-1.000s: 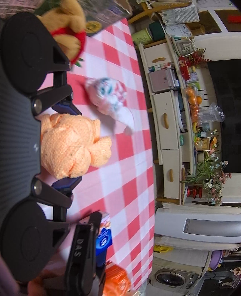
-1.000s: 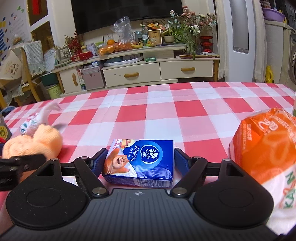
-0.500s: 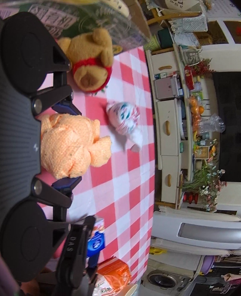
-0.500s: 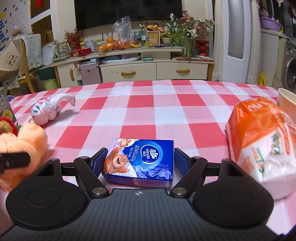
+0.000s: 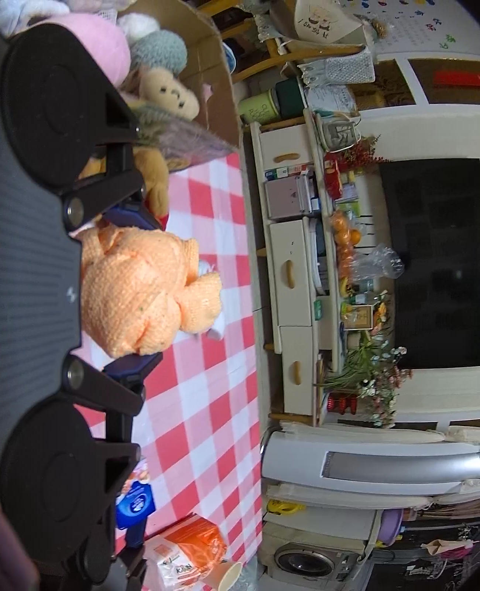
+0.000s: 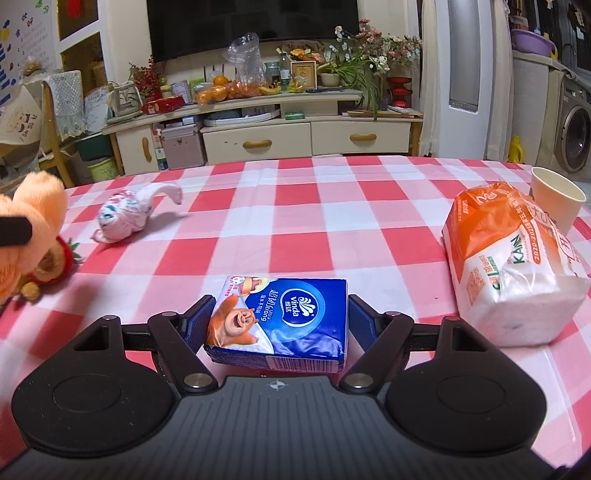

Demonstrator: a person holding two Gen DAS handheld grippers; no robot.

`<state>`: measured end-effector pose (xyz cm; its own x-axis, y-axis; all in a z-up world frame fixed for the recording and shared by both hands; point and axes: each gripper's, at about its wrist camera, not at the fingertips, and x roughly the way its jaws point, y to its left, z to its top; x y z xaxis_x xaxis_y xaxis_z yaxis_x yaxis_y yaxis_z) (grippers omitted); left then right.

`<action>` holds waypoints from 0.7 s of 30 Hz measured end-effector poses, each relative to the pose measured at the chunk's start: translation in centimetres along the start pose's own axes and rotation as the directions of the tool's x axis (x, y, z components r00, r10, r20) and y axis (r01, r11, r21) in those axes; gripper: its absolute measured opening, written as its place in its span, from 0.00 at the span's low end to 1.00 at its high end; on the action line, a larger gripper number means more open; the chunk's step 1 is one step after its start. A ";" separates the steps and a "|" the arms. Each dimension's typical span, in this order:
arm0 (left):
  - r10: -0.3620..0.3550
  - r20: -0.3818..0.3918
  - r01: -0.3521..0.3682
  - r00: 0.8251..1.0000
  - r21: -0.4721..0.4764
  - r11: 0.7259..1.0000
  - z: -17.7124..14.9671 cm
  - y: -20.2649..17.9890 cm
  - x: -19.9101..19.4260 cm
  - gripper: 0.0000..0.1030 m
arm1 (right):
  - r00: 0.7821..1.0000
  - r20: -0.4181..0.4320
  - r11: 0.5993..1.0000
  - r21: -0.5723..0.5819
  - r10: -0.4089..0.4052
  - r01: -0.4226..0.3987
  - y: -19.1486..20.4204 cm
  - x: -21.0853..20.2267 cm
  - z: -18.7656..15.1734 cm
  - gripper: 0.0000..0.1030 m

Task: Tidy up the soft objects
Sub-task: 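Carry the orange towel and tissue pack up and over the cardboard box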

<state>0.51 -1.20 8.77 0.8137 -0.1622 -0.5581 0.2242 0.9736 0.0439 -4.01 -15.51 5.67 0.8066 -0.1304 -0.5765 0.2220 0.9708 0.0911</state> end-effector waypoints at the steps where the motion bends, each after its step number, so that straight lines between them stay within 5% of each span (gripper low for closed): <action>1: 0.004 0.008 -0.004 1.000 0.002 1.000 0.1 0.2 -0.3 0.64 | 1.000 0.000 1.000 -0.002 0.005 -0.005 0.3 -0.4 0.0 0.92; 21: 0.068 0.124 -0.062 0.990 -0.050 0.997 1.6 5.8 -5.3 0.64 | 0.986 0.077 0.981 -0.137 0.145 -0.134 8.0 -6.2 2.1 0.92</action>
<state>-1.69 5.03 13.32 0.8875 -0.1143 -0.4464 0.1458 0.9886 0.0368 -6.08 -7.37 11.70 0.8701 -0.0030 -0.4929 0.0347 0.9979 0.0551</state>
